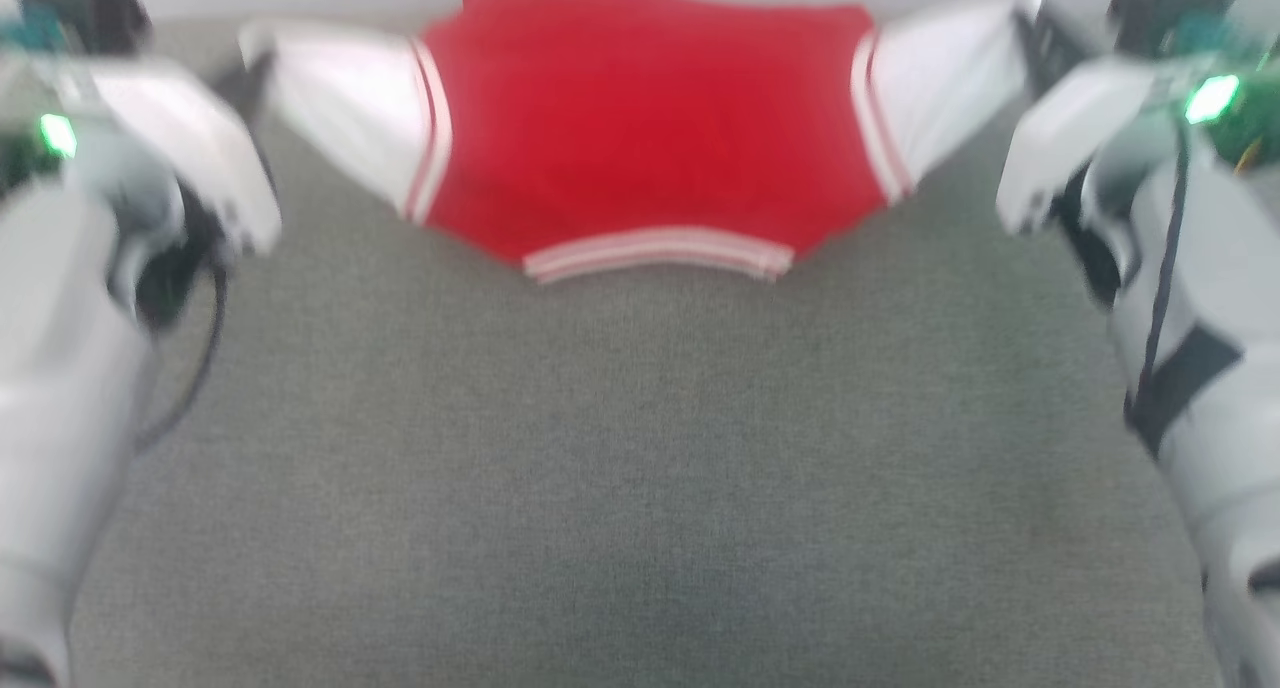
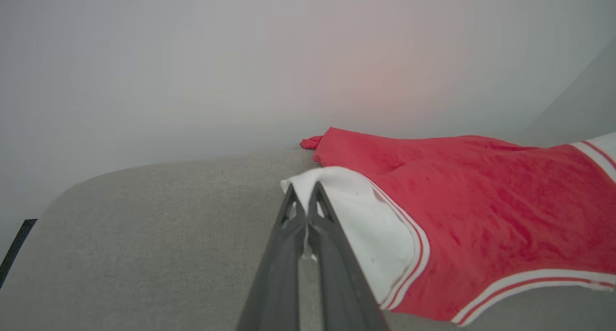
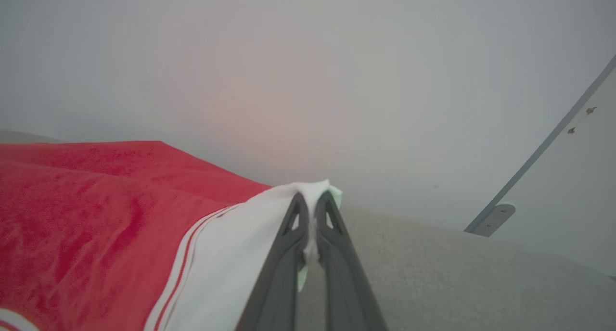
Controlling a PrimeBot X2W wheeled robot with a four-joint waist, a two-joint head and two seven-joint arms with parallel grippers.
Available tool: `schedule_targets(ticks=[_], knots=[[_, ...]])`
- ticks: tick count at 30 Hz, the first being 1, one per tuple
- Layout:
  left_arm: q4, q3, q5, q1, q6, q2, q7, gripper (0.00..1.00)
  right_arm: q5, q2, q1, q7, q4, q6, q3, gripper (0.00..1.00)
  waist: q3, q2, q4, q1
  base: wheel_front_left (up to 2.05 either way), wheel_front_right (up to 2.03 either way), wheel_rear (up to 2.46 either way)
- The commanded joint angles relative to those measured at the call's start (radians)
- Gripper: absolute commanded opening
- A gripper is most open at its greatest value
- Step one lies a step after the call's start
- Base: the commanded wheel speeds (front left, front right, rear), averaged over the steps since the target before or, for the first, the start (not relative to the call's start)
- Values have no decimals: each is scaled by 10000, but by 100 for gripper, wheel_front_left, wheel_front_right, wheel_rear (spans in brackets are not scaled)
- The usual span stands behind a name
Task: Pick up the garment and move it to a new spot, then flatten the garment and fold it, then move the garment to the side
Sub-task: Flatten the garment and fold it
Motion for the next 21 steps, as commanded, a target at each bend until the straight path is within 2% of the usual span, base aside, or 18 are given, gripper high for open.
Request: schedule_targets(ticks=[1,5,9,16,17,21], knots=[[-224,13,-173,554,-1,191,155,0,506,-183,510,281,-301,-18,375,0,-455,0,-92,0,0,0,0],[-1043,35,-570,2171,183,562,598,0,1925,-876,2074,1204,-1601,-18,1770,0,-938,0,-168,0,0,0,0],[-2399,93,-1007,3902,726,1146,1041,0,3338,-1840,3765,2117,-3355,-18,2876,0,-1356,0,-241,0,0,0,0],[-5856,341,-1838,7128,2305,2392,1878,0,5001,-3667,6281,3626,-6051,-18,3588,0,-1735,0,-243,0,0,0,0],[-5856,341,-1838,7128,2305,2392,1878,0,5001,-3667,6281,3626,-6051,-18,3588,0,-1735,0,-243,0,0,0,0],[-7911,624,-2362,8770,3421,3081,2186,0,5722,-4486,7401,4515,-7301,-18,3621,0,-1831,0,-221,0,0,0,0]])
